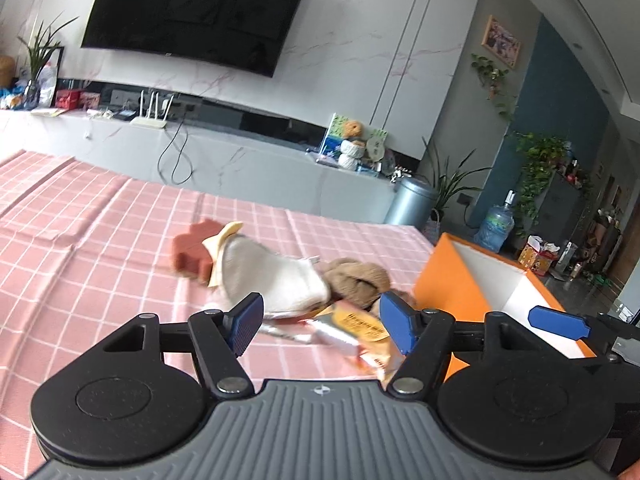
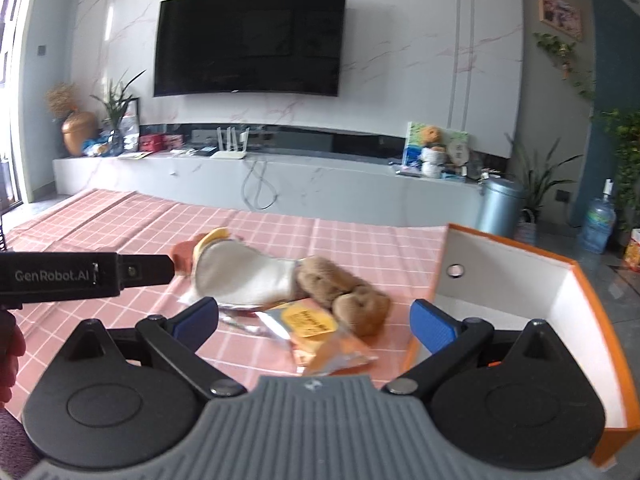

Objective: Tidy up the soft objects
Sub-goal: 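Move both tools back toward the white mitt and teddy bear, then grasp the brown teddy bear with the right tool while the left tool grasps the white mitt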

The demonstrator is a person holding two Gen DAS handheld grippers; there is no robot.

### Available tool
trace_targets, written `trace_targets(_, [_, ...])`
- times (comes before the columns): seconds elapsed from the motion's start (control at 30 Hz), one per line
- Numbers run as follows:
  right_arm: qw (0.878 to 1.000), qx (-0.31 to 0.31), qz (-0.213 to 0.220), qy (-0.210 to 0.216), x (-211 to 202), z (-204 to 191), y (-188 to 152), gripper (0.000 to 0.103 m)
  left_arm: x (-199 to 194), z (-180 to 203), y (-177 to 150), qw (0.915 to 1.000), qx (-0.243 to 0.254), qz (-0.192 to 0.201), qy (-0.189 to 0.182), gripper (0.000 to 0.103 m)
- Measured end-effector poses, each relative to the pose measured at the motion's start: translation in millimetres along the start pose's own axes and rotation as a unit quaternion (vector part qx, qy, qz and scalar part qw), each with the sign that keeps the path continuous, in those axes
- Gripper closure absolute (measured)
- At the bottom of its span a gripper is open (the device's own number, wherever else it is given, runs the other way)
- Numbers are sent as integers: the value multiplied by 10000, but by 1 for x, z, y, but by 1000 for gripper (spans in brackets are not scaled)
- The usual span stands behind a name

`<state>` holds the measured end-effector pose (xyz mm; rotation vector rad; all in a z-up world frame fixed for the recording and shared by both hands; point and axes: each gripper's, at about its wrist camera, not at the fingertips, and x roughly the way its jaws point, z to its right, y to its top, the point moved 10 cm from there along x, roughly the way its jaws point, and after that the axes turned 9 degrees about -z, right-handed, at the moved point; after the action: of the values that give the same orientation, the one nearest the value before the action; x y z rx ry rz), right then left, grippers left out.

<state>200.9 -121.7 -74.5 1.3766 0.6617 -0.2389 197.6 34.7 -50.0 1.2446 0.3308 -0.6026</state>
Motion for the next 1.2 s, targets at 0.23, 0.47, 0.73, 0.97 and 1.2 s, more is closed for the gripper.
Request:
trace_targets(0.23, [9993, -324, -208, 11, 27, -24, -4, 4, 5, -29, -14, 9995, -144, -286, 78, 32])
trace_targets(0.47, [9977, -408, -536, -116, 65, -24, -2, 17, 23, -37, -16, 9985, -102, -533, 119, 33])
trace_targets(0.73, [9912, -728, -1058, -309, 111, 1, 24, 17, 53, -37, 2, 9970, 232, -738, 85, 31])
trace_targets(0.97, [9781, -1043, -1800, -104, 152, 18, 44, 17, 91, -45, 20, 9931, 516, -1040, 185, 28])
trace_targets(1.2, [9569, -1625, -2403, -123, 198, 16, 38, 17, 132, -68, 21, 9893, 233, -1399, 331, 35])
